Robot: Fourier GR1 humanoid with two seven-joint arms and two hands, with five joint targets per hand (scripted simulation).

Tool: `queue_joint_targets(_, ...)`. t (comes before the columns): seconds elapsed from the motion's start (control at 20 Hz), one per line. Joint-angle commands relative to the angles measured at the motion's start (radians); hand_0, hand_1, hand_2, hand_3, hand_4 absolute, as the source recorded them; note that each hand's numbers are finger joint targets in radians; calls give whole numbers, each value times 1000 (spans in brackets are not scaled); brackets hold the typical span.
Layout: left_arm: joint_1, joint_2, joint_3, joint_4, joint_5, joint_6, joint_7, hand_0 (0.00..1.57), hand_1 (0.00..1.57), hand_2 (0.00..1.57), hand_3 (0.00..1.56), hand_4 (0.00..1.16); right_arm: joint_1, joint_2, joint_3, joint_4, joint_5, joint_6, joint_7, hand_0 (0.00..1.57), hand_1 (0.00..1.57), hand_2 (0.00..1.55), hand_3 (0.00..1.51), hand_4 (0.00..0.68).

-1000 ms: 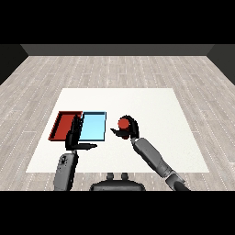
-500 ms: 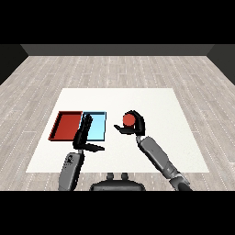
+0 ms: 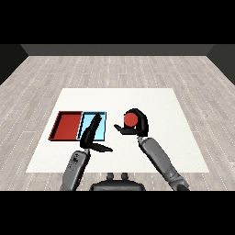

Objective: Pick the red can and put it in the red box

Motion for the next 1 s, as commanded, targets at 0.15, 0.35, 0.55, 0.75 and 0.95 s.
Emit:
queue_joint_targets(0.15, -62, -1, -52, 4, 48, 23, 78, 0, 0, 0, 0, 0, 48, 49, -42, -49, 82, 61, 1, 1571, 1571, 1480, 1424, 655)
queue_joint_targets(0.35, -99, -1, -147, 74, 89, 97, 78, 0, 0, 0, 0, 0, -55, 72, -85, 5, 107, 72, 24, 1571, 1571, 1483, 1424, 647)
queue_joint_targets(0.55, -105, -1, -218, 177, 87, 157, -1, 0, 0, 0, 0, 0, 45, 108, -58, -23, 142, 103, -29, 1571, 1571, 1481, 1424, 657)
queue_joint_targets(0.75, -108, -1, -257, 234, 124, 185, -16, 0, 0, 0, 0, 0, 25, 97, -111, -39, 131, 158, 11, 1571, 1571, 1477, 1412, 648)
queue_joint_targets(0.95, -168, -1, -279, 305, 189, 198, -35, 0, 0, 0, 0, 0, 78, 142, -5, -19, 141, 104, -65, 1571, 1571, 1482, 1418, 654)
